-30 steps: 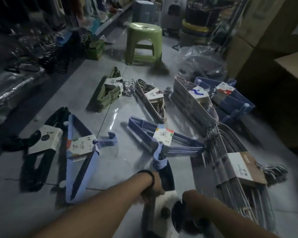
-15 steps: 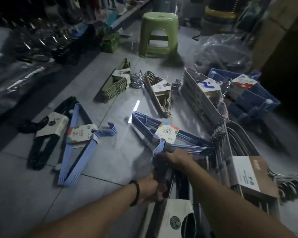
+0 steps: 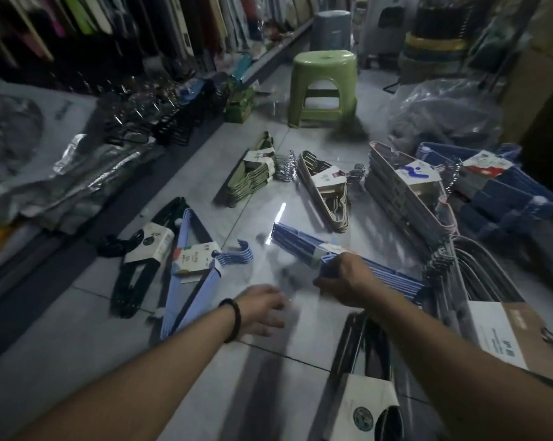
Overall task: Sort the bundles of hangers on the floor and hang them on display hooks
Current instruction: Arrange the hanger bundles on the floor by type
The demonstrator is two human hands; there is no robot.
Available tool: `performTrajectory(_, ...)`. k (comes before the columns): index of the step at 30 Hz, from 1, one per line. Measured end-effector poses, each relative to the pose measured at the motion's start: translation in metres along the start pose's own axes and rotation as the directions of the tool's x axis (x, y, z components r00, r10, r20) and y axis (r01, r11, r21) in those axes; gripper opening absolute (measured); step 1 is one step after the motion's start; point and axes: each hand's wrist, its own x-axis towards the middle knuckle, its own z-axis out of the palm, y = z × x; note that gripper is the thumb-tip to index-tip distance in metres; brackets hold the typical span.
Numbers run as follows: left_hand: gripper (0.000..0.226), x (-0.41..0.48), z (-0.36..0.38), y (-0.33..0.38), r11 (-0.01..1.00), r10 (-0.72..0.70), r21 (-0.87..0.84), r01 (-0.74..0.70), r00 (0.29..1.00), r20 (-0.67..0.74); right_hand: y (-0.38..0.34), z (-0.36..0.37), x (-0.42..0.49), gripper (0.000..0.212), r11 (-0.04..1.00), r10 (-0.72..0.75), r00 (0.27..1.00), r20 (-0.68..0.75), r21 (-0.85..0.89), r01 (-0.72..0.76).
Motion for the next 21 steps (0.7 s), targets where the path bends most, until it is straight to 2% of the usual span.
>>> performTrajectory(2,0.04,0.0,-0.028,0.008,0.996,0.005,-0.086,-0.017,0.99,-0.139,-0.004,-0.008,-0.01,0.038,0.996,-0.07,0.997,0.032,-0.051,0.071)
performTrajectory(5,0.05,-0.002,-0.066,0.021,0.969,0.037,-0.226,-0.099,0.964,-0.264,-0.018,-0.014,-0.024,0.024,0.997,-0.065,0.997,0.046,-0.049,0.067)
performTrajectory(8,0.09,-0.002,-0.083,0.028,0.946,0.012,-0.317,-0.066,0.986,-0.169,-0.035,-0.024,-0.034,0.024,0.999,-0.05,0.999,-0.011,0.017,0.05)
performTrajectory(10,0.105,-0.005,-0.083,0.028,0.949,0.04,-0.309,-0.059,0.997,-0.067,-0.051,-0.029,-0.037,0.019,0.974,-0.041,0.999,-0.03,0.223,0.046)
performTrajectory(12,0.102,-0.005,-0.085,0.026,0.939,0.114,-0.323,-0.118,0.993,-0.033,-0.071,-0.037,-0.039,0.007,0.842,-0.091,0.996,-0.011,0.533,0.083)
performTrajectory(13,0.109,-0.005,-0.086,0.025,0.926,0.162,-0.341,-0.161,0.986,-0.027,-0.082,-0.041,-0.039,0.008,0.727,-0.129,0.992,0.01,0.681,0.087)
performTrajectory(15,0.13,-0.009,-0.088,0.027,0.903,0.224,-0.369,-0.217,0.974,-0.026,-0.097,-0.045,-0.037,0.021,0.431,-0.172,0.981,0.085,0.902,-0.003)
performTrajectory(16,0.125,-0.013,-0.089,0.029,0.898,0.252,-0.368,-0.239,0.968,-0.015,-0.103,-0.046,-0.036,0.023,0.313,-0.182,0.975,0.126,0.947,-0.064)
performTrajectory(19,0.065,-0.018,-0.094,0.032,0.873,0.308,-0.413,-0.259,0.95,0.057,-0.098,-0.026,-0.03,0.022,0.103,-0.188,0.958,0.218,0.974,-0.202)
performTrajectory(21,0.051,-0.019,-0.097,0.025,0.889,0.268,-0.399,-0.224,0.962,0.057,-0.088,-0.007,-0.025,0.024,0.003,0.001,0.951,0.309,0.951,-0.309)
